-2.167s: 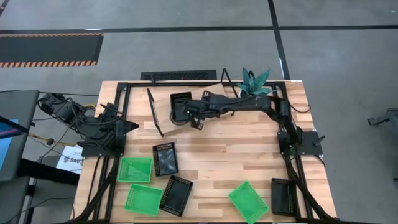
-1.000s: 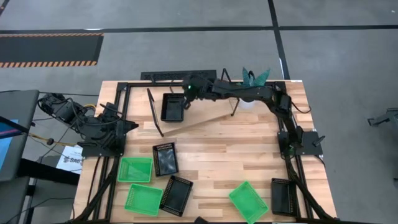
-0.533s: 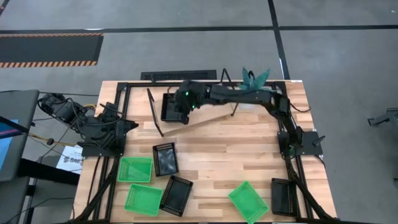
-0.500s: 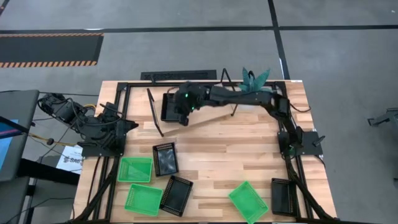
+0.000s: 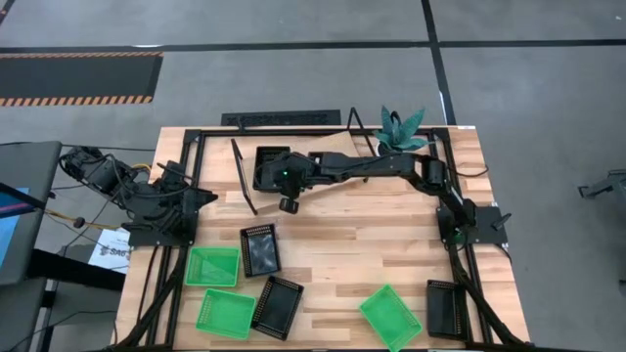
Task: Stack baskets on shelf by color
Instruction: Stack the black basket on the black basket on the shelf
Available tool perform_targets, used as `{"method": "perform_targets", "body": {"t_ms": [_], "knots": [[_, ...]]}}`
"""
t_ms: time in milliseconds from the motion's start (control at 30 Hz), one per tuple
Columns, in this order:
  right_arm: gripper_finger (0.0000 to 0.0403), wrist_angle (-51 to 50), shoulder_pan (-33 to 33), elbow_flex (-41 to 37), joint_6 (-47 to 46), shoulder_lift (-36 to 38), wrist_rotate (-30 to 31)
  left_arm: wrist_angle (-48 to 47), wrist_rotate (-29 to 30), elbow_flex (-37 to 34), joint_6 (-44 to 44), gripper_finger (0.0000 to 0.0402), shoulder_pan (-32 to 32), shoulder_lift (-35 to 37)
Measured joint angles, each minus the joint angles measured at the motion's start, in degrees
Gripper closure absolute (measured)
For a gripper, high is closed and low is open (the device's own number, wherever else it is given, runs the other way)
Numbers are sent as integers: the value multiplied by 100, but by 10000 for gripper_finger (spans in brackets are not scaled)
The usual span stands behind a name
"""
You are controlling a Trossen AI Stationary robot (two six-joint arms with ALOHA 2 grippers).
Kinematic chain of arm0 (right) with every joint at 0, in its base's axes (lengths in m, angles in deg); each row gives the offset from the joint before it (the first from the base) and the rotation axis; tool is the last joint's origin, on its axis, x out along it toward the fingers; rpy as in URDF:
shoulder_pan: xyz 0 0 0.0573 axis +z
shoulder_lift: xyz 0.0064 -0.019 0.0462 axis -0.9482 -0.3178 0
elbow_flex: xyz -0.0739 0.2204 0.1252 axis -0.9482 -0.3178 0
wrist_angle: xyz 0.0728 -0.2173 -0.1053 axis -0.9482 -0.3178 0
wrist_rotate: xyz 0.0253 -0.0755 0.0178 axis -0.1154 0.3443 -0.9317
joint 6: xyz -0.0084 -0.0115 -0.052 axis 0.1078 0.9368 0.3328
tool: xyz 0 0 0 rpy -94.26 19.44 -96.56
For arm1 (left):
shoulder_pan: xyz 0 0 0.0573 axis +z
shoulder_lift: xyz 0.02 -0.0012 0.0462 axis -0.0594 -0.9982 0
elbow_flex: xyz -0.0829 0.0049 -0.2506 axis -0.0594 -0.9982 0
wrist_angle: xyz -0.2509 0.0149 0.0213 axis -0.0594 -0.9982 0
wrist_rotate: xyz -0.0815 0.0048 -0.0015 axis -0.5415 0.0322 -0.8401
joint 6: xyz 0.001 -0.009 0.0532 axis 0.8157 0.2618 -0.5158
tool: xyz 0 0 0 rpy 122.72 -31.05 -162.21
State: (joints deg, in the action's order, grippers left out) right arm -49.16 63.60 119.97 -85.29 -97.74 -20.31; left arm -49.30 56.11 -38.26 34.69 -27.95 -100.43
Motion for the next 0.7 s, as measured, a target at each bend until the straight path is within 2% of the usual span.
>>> {"method": "perform_targets", "body": {"t_ms": [300,500,700], "knots": [[306,-1294,0,0,178,54,-4,0,-13,0,7,175,0,-2],[306,-1435,39,4,187,164,-6,0,-13,0,9,175,0,0],[306,-1606,55,322,201,345,105,4,-21,0,14,175,2,-2]]}}
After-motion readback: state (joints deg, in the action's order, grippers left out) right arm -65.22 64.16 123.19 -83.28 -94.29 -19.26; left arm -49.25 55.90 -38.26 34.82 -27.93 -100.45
